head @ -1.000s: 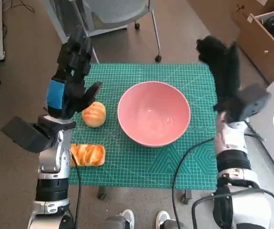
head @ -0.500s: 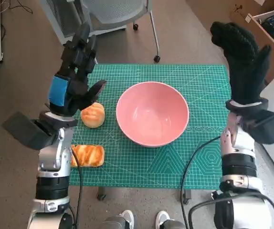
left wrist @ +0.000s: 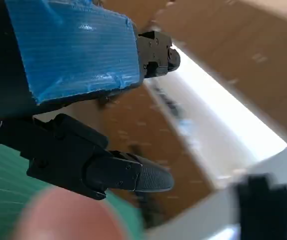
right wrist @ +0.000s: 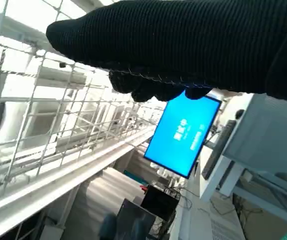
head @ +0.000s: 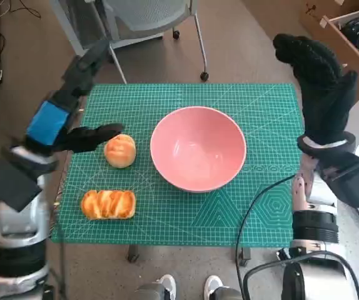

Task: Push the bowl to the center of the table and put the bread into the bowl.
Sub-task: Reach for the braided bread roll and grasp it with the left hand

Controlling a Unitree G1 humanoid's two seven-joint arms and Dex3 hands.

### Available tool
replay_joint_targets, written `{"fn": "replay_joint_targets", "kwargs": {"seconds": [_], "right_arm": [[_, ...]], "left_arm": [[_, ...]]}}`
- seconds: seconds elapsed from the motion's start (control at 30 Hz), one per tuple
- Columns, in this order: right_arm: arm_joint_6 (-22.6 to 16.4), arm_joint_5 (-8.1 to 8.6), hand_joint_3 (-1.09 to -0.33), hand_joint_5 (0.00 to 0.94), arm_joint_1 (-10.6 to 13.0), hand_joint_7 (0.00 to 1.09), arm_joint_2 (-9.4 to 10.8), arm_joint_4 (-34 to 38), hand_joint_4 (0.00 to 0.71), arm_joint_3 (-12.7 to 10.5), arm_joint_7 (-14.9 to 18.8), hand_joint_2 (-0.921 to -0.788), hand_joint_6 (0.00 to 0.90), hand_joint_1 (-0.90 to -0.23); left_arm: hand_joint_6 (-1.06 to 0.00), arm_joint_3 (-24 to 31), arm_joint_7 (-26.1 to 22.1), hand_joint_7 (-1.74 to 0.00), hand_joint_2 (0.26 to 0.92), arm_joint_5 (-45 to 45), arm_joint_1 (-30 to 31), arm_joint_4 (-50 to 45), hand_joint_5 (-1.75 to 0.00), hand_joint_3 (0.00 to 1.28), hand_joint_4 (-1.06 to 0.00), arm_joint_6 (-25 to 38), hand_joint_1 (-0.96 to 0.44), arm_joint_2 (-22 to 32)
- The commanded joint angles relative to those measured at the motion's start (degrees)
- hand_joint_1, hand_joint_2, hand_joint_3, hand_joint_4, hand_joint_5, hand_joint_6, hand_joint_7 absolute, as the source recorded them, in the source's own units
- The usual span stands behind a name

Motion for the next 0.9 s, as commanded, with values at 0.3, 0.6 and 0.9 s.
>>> {"fn": "replay_joint_targets", "kwargs": {"seconds": [0.3, 0.6, 0.9], "right_arm": [[0.12, 0.89, -0.731, 0.01, -2.11, 0.32, 1.27, 5.11, 0.2, 0.96, 0.74, -0.921, 0.173, -0.67], [-0.53, 0.05, -0.733, 0.009, -3.66, 0.3, 2.29, 7.84, 0.206, 1.37, 0.09, -0.921, 0.185, -0.651], [-0.05, -0.02, -0.734, 0.008, -4.32, 0.29, 3.13, 8.05, 0.211, 1.68, -0.23, -0.921, 0.192, -0.665]], "left_arm": [[-0.04, 1.56, -2.21, -0.31, 0.857, 9.25, 11.28, -10.98, -0.01, 0.05, -0.05, 4.58, -0.42, 8.24], [-0.16, -1.64, -5.43, -0.14, 0.839, 16.28, 16.66, -15.5, 0.0, 0.0, -0.08, 12.12, -0.41, 11.12], [-0.19, -5.96, -9.54, -0.06, 0.803, 21.32, 18.95, -17.29, 0.0, 0.0, -0.08, 18.32, -0.39, 12.76]]}}
